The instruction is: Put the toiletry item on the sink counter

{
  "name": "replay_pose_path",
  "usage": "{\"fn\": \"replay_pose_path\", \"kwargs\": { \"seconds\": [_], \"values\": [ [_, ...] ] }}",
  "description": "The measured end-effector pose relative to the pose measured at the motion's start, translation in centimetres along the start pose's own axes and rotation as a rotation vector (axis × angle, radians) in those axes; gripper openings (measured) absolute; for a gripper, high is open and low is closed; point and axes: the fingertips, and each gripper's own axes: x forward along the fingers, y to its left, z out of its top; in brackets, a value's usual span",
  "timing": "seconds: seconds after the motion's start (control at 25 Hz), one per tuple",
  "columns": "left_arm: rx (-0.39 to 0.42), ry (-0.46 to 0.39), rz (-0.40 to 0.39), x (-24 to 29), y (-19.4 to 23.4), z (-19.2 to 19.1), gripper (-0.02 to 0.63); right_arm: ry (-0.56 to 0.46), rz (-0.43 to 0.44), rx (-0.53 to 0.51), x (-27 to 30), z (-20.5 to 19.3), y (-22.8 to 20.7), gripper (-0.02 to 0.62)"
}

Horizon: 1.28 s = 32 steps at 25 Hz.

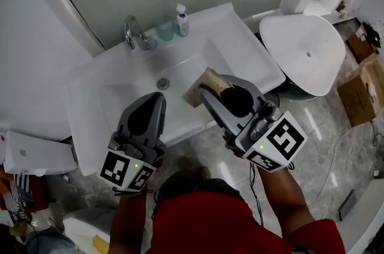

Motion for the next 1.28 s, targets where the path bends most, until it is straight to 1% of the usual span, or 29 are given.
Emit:
{"fn": "replay_pose_path", "kwargs": {
  "seconds": [0.24, 0.56, 0.76, 0.92, 1.12, 1.28],
  "values": [
    [-0.001, -0.001, -0.006, 2.5, 3.3, -0.8, 0.017, 0.002, -0.028, 0.001, 3.7, -0.9, -2.7, 0.078],
    [0.004, 0.005, -0.036, 6.3, 8.3, -2.2, 0.017, 0.023, -0.103, -0.05, 10.0, -2.6, -7.0, 0.078],
    [0.006, 0.003, -0.033, 8.0, 10.9, -2.9, 0.017, 0.02, -0.146, -0.073, 13.1, -2.8, -9.7, 0.078],
    [0.006, -0.008, 0.011, 9.7, 13.2, -3.7, 0.017, -0.002, -0.181, -0.081, 15.4, -2.8, -12.1, 0.078],
    [0.01, -0.003, 0.064, 11.9, 14.9, -4.8, 0.017, -0.021, -0.214, -0.079, 18.3, -3.3, -15.6, 0.078],
    [0.017, -0.007, 0.133, 13.2, 16.6, -5.4, 0.017, -0.043, -0.238, -0.075, 20.5, -3.9, -18.3, 0.078]
  ]
}}
